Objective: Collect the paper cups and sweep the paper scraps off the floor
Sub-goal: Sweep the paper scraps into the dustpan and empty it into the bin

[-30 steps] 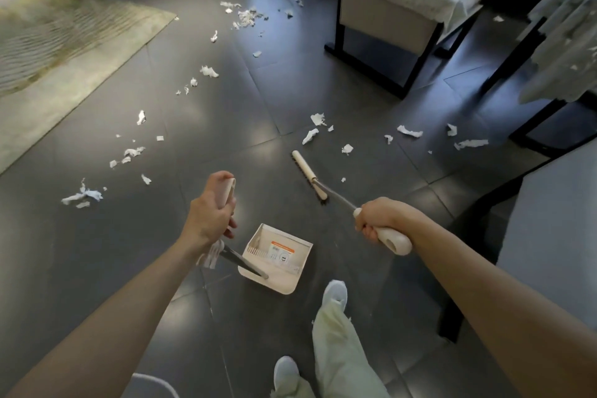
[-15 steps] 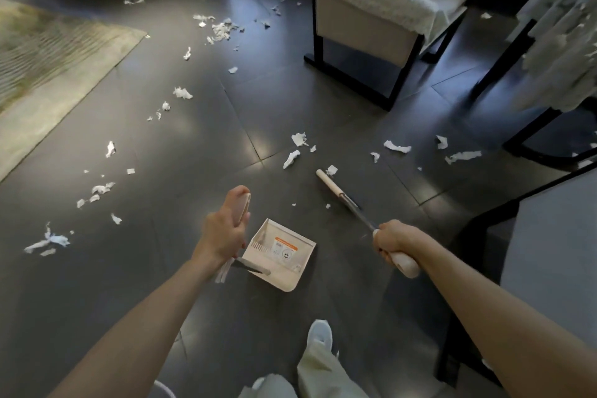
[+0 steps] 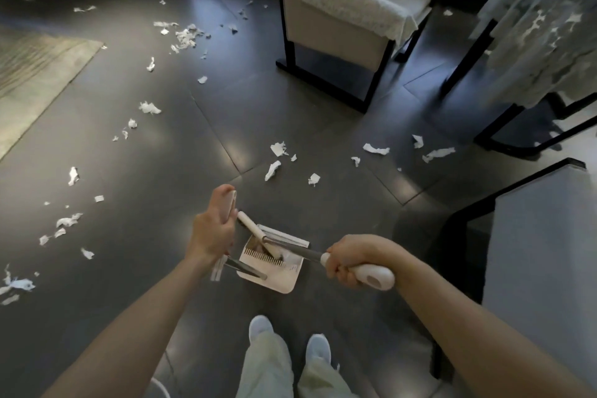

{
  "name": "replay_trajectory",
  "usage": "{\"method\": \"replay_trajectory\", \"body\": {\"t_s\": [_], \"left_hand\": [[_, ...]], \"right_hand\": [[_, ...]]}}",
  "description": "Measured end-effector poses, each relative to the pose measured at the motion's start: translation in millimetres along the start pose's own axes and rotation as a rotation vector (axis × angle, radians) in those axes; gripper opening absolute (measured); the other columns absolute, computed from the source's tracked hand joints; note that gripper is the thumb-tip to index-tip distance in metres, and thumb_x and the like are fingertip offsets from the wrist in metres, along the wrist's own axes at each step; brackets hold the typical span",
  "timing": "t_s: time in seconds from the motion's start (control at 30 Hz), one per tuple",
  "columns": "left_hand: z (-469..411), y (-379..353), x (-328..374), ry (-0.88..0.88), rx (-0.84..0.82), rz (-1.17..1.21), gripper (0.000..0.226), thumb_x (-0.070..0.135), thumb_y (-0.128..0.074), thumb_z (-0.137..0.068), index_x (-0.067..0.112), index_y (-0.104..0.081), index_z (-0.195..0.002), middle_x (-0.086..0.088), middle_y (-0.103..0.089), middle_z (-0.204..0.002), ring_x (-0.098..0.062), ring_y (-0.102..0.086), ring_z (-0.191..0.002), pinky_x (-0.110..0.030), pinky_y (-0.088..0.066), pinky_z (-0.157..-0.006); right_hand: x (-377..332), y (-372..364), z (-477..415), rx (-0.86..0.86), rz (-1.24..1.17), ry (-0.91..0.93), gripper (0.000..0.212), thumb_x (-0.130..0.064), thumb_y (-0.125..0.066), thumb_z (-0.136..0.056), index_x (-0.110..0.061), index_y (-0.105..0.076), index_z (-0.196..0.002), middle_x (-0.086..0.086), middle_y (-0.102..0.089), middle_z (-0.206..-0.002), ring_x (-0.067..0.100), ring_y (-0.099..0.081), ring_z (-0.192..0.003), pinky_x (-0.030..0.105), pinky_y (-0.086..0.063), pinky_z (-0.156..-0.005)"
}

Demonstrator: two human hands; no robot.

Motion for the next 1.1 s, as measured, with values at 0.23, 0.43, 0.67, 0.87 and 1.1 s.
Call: {"method": "replay_trajectory", "body": {"t_s": [0.23,0.43,0.67,0.87,1.1], "left_hand": [[-39,35,-2,-0.039,-0.044,0.008,0.034,0.012,-0.052,-0.093,0.037,-0.045,-0.116,-0.010,-0.058,-0.072,-0.021,-0.056,-0.037,-0.035,-0.050,-0.033],[-95,67,9,-0.096,-0.048,-0.012,0.034,0.013,-0.052,-0.094,0.036,-0.044,-0.117,-0.010,-0.057,-0.077,-0.026,-0.057,-0.040,-0.034,-0.048,-0.032],[-188,78,16,-0.187,-0.109,-0.094,0.041,0.015,-0.054,-0.093,0.051,-0.042,-0.109,-0.016,-0.062,-0.070,-0.020,-0.056,-0.035,-0.024,-0.044,-0.031],[-237,107,-8,-0.210,-0.073,-0.170,0.044,0.013,-0.057,-0.091,0.049,-0.041,-0.112,-0.004,-0.064,-0.076,-0.009,-0.053,-0.036,-0.017,-0.044,-0.039],[-278,130,-33,-0.201,-0.212,-0.132,0.039,0.010,-0.058,-0.091,0.023,-0.050,-0.127,-0.002,-0.056,-0.069,-0.009,-0.049,-0.045,-0.037,-0.049,-0.057]], "right_hand": [[-49,28,15,0.091,-0.186,0.047,0.031,0.000,-0.050,-0.087,-0.003,-0.056,-0.117,0.002,-0.048,-0.044,0.009,-0.042,-0.038,0.017,-0.036,-0.035],[-85,77,-5,0.250,-0.456,0.101,0.012,0.004,-0.049,-0.086,-0.001,-0.054,-0.096,0.002,-0.045,-0.042,0.009,-0.040,-0.032,0.016,-0.034,-0.034],[-116,150,-56,0.402,-0.552,0.088,0.008,0.004,-0.046,-0.086,-0.002,-0.051,-0.087,0.001,-0.046,-0.039,0.008,-0.042,-0.029,0.015,-0.036,-0.034],[-121,136,-114,0.431,-0.450,0.000,0.033,0.002,-0.044,-0.086,0.002,-0.048,-0.119,0.008,-0.051,-0.052,0.011,-0.044,-0.031,0.019,-0.038,-0.038],[-144,69,-151,0.357,-0.530,-0.025,0.078,0.001,-0.047,-0.090,-0.027,-0.009,-0.152,0.012,-0.053,-0.062,0.016,-0.049,-0.044,0.026,-0.045,-0.044]]}}
Point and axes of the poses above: each hand's wrist, its own z-axis away from the middle knuckle, its own y-axis out of the back of the hand, x = y × z, the point moved 9 cm from there along -z, towards the middle knuckle
